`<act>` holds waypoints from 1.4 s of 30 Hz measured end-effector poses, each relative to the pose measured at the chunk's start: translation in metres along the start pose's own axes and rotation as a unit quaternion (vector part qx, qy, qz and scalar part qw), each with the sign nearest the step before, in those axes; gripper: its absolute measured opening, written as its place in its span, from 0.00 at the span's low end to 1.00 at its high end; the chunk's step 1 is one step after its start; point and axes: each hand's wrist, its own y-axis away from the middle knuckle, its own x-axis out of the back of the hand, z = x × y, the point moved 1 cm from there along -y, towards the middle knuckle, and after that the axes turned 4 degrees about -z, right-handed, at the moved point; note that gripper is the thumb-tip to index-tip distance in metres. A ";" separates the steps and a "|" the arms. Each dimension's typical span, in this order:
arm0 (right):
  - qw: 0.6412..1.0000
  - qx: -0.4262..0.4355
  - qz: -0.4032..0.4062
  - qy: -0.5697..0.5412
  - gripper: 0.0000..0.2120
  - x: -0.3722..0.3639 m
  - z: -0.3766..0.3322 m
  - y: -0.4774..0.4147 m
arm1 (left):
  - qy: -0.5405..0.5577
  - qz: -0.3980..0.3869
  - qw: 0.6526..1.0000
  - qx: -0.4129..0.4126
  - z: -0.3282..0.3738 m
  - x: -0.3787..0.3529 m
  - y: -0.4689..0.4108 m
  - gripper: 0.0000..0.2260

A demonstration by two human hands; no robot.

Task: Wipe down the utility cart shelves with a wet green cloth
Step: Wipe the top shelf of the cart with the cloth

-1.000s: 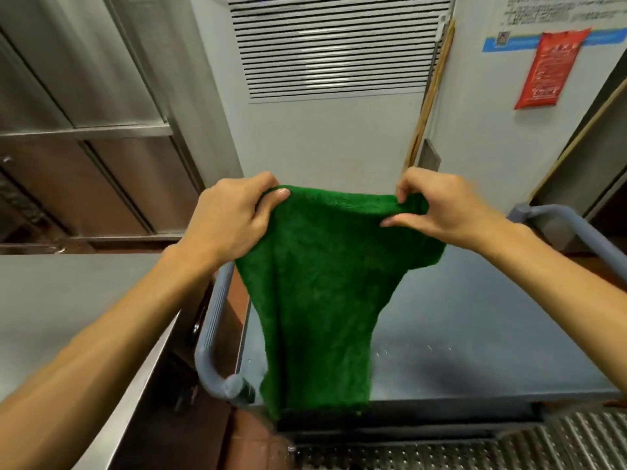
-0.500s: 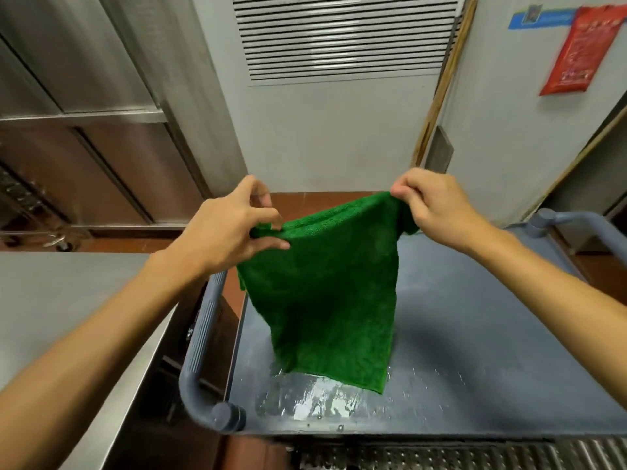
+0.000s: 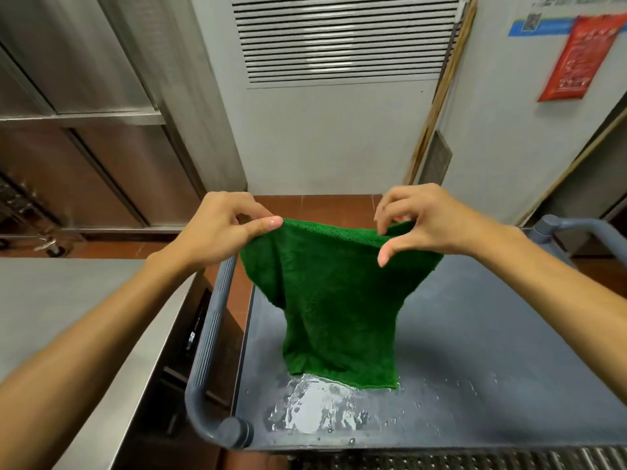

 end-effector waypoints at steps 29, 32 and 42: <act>0.889 -0.038 0.258 0.376 0.25 -0.007 0.017 -0.051 | -0.272 0.051 0.955 -0.105 -0.043 0.020 -0.027 0.16; 0.920 -0.065 0.155 0.354 0.23 -0.078 0.028 -0.013 | -0.267 -0.040 0.961 -0.060 -0.073 -0.040 0.023 0.16; 0.946 -0.296 -0.044 0.126 0.39 -0.299 0.036 0.135 | -0.231 -0.310 0.921 0.052 -0.120 -0.208 0.170 0.15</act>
